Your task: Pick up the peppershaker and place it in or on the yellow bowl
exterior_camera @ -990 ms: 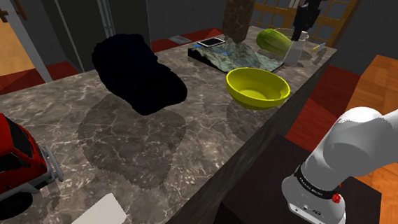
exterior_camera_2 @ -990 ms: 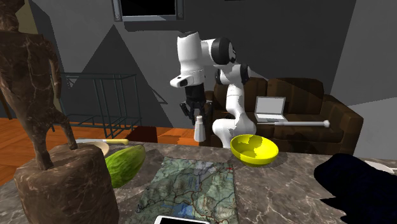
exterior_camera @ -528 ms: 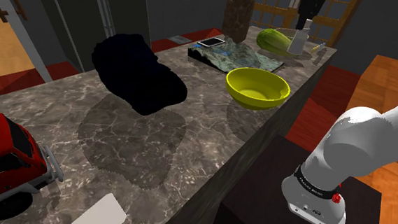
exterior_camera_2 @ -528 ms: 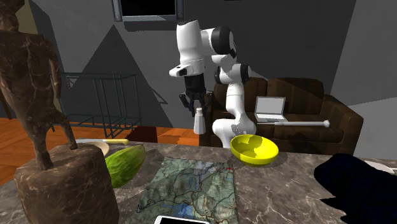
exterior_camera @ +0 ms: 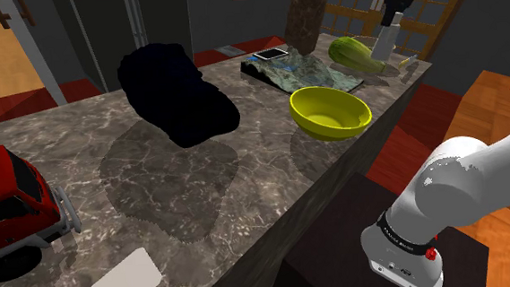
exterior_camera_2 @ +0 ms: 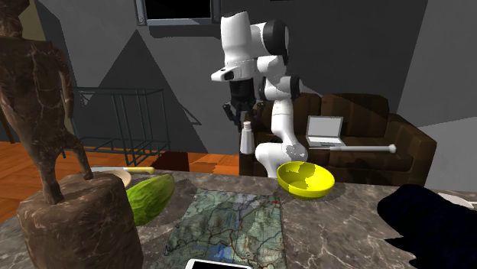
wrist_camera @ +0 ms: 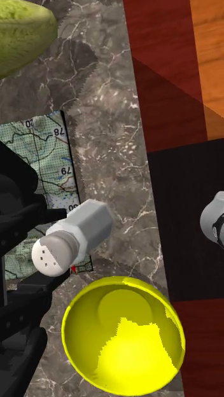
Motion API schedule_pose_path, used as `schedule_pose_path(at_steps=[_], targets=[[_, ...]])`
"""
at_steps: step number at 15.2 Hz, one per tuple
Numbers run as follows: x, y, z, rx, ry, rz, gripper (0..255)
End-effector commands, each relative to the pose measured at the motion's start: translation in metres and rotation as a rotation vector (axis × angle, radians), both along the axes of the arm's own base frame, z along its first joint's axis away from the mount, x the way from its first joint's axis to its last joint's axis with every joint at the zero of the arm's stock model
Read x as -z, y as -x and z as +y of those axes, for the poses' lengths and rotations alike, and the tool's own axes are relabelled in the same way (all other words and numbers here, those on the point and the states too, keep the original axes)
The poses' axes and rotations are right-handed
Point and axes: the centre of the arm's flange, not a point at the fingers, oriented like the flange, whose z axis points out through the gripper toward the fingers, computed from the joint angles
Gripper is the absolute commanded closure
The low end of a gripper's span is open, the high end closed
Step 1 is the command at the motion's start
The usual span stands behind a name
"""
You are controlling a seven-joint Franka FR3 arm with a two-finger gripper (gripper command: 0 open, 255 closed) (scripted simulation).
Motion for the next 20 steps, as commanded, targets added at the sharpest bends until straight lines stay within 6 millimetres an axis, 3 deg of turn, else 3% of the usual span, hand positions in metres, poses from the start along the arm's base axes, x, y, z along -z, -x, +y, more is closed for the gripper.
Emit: schedule_pose_path(at_steps=[1,15,20], targets=[[-0.005,-0.002,0.026,0.001,0.0,0.001,255],[-0.034,-0.012,0.207,0.001,0.0,0.001,255],[-0.008,-0.012,0.207,0.001,0.0,0.001,255]])
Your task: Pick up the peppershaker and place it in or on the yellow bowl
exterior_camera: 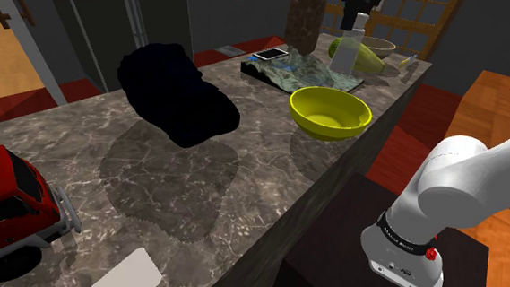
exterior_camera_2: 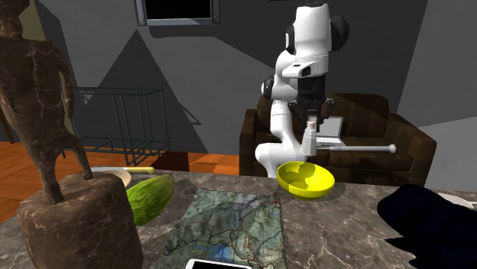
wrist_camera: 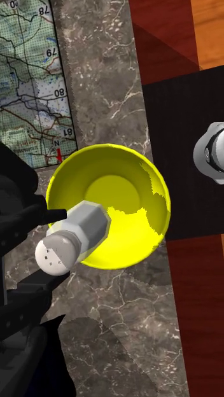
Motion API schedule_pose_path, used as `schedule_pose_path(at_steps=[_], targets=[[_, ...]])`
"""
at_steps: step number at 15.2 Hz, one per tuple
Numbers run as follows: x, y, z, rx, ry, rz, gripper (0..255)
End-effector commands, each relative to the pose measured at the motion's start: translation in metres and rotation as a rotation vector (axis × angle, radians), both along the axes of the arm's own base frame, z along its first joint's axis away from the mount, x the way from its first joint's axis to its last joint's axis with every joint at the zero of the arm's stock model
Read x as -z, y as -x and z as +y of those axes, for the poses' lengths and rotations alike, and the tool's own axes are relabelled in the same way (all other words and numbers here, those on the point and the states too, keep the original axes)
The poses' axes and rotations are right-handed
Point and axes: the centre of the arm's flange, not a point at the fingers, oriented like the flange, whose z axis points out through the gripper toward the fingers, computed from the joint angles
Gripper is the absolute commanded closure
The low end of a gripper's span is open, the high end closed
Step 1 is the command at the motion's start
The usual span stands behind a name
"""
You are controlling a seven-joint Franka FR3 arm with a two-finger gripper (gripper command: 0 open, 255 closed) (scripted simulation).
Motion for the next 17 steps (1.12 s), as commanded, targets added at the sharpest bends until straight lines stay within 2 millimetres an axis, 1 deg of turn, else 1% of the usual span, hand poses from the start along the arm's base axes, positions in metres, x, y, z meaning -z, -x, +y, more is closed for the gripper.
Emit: schedule_pose_path(at_steps=[1,15,17], targets=[[0.011,0.0,0.001,0.0,0.0,0.0,255],[0.087,0.0,0.001,0.0,0.0,0.0,255],[0.087,0.0,0.001,0.0,0.0,0.0,255]])
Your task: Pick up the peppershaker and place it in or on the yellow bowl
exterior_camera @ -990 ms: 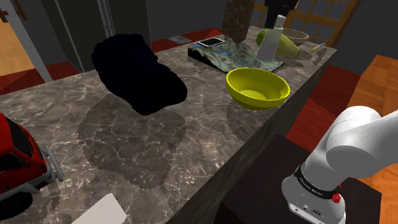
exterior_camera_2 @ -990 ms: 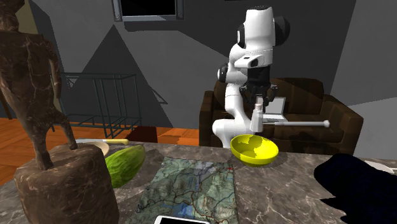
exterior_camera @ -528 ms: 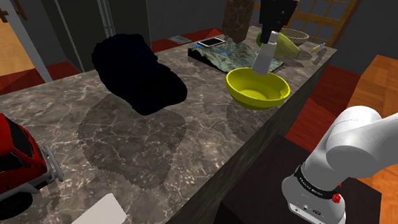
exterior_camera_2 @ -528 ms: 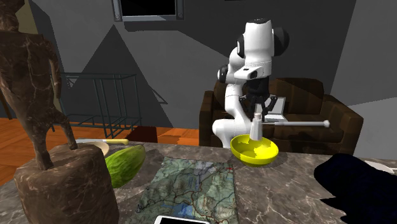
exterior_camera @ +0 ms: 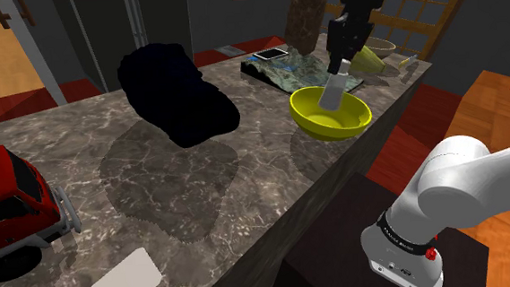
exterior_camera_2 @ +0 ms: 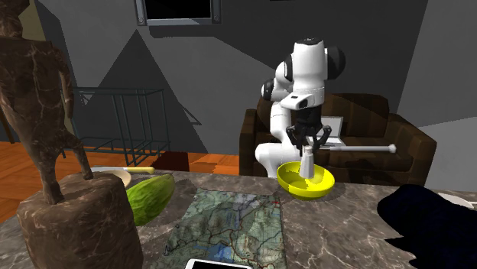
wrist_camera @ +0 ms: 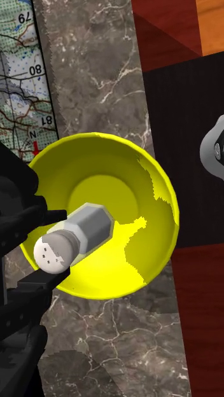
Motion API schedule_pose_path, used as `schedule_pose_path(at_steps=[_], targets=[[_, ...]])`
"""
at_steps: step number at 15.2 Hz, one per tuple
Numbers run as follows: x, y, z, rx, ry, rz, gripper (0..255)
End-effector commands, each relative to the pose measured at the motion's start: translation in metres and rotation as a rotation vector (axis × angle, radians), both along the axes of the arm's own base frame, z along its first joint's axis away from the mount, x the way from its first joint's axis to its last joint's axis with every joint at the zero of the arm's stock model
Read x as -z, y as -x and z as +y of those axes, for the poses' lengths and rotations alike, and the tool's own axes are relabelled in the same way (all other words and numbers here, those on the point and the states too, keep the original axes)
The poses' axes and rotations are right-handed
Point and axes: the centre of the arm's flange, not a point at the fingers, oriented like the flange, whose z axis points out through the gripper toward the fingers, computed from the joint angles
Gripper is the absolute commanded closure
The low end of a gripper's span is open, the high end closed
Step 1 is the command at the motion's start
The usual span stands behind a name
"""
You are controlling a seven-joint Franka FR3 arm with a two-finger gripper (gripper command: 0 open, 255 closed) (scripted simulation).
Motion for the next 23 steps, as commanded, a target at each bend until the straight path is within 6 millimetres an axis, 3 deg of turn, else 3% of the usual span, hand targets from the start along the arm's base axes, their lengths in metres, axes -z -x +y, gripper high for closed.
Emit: schedule_pose_path(at_steps=[1,6,7,12,16,23], targets=[[0.002,0.0,-0.001,0.0,0.0,-0.001,255],[0.002,0.0,-0.001,0.0,0.0,-0.001,255],[0.002,0.0,-0.001,0.0,0.0,-0.001,0],[0.002,0.0,-0.001,0.0,0.0,-0.001,0],[-0.048,-0.001,-0.006,0.0,0.0,-0.001,0],[-0.048,-0.001,-0.006,0.0,0.0,-0.001,0]])
